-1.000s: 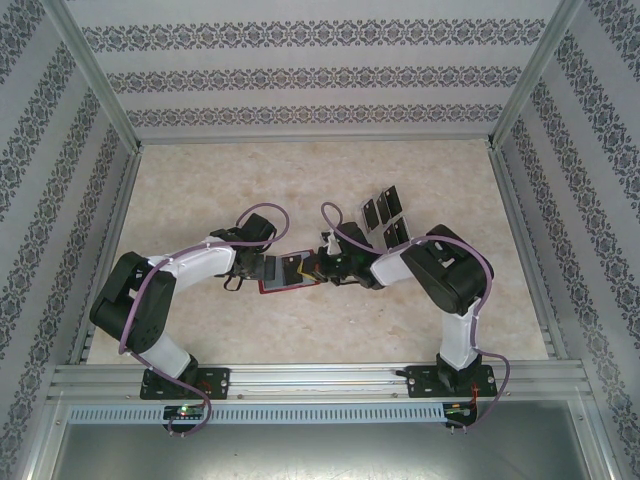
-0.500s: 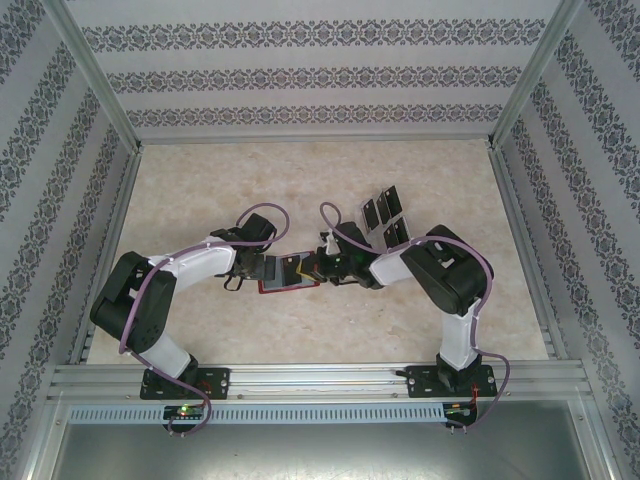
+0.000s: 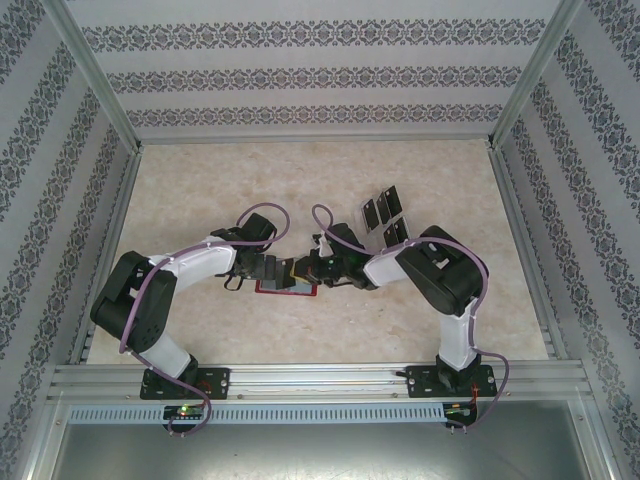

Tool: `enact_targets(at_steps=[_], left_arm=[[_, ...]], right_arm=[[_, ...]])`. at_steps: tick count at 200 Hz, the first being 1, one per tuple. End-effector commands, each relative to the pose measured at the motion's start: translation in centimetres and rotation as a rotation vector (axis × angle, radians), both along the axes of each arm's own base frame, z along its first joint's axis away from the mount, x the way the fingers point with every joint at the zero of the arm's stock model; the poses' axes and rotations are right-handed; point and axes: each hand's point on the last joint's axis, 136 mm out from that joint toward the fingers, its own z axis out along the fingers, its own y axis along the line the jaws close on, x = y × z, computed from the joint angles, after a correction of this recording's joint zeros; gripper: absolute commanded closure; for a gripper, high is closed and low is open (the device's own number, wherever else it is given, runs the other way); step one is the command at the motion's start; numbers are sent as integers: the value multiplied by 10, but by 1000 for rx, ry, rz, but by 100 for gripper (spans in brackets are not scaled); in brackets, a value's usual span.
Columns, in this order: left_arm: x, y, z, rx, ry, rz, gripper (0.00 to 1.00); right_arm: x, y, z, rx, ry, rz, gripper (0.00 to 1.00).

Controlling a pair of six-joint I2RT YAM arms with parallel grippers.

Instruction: Put the credit cards into the card holder

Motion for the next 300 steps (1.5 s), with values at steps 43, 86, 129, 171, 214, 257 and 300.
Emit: enact_targets(at_steps=[43,86,129,171,214,257,300], left_arm=[[-29,10,-16,30,134,8,0],[-22,2,6,-14,91,-2,0],[-15,-24,25,-86,53,-34,0],[-7,-50,36,-120,14,-55,0],[-1,-75,29,-143,7,-62,0],[2,-93,18,-157,11,-61,0],[6,-103,11,-162,10,-56,0]], right_arm=[[-10,-18,15,-77,-46,20,49],[-13,-34,19,-126,-66,-5,49],[-12,-45,7,-165,-59,-35,80],[-9,-54,-6,-227,-60,-57,94],[-9,-63,-21,-281,-32,-95,100],[-11,-64,-24,-288,-30,-100,100],[-11,-64,-25,-286,-27,-100,100]])
